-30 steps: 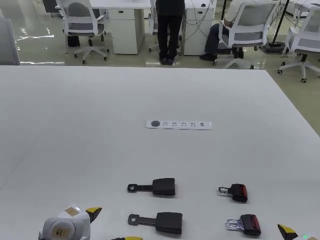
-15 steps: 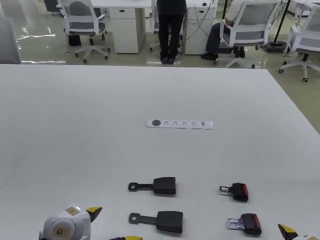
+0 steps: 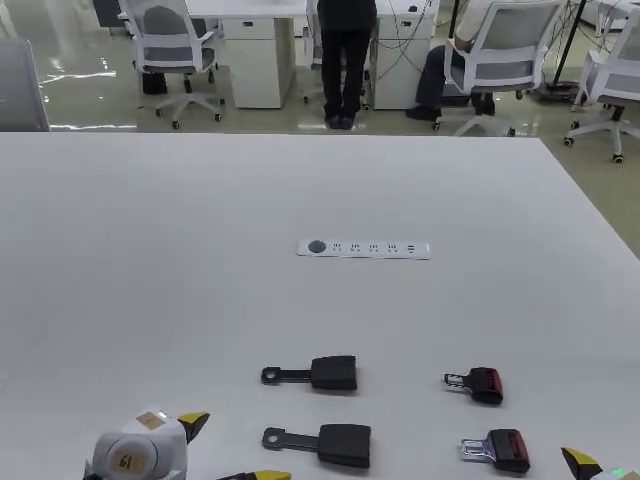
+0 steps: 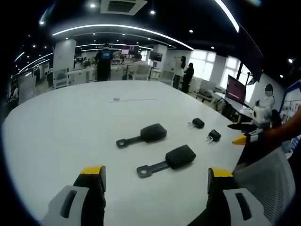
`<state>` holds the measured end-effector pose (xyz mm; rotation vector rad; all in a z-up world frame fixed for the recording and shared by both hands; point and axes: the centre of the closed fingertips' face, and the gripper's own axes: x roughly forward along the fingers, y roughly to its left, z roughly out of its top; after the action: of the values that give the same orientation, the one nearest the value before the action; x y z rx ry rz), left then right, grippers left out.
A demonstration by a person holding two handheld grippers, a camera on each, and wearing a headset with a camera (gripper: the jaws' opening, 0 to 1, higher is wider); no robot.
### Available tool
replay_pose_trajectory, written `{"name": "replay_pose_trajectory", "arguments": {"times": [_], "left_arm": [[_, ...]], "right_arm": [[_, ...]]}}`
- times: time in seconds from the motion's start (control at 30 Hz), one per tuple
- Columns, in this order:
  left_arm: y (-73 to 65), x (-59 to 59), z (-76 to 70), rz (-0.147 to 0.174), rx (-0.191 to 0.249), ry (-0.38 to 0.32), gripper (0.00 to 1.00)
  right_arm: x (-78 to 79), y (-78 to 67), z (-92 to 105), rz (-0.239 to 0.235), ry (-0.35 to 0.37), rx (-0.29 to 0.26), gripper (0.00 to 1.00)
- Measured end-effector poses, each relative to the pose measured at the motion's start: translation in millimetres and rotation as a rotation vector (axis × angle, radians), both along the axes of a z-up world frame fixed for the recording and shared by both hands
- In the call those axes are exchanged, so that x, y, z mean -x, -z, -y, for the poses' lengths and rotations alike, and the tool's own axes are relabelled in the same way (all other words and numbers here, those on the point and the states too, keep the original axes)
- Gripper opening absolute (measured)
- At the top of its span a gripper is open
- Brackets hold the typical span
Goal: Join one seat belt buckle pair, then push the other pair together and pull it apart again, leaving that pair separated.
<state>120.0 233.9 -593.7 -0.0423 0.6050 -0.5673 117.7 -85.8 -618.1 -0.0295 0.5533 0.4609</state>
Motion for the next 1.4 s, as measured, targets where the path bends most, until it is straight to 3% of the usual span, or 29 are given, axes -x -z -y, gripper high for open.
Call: {"name": "replay_pose_trajectory", "arguments": {"times": [1.4], "left_arm": [[1.7, -6.0, -1.3, 0.007, -0.005, 0.019, 0.91]], "right_arm": [[-1.5, 1.3, 0.1, -0.008, -0.007, 0.017, 0.98]]}}
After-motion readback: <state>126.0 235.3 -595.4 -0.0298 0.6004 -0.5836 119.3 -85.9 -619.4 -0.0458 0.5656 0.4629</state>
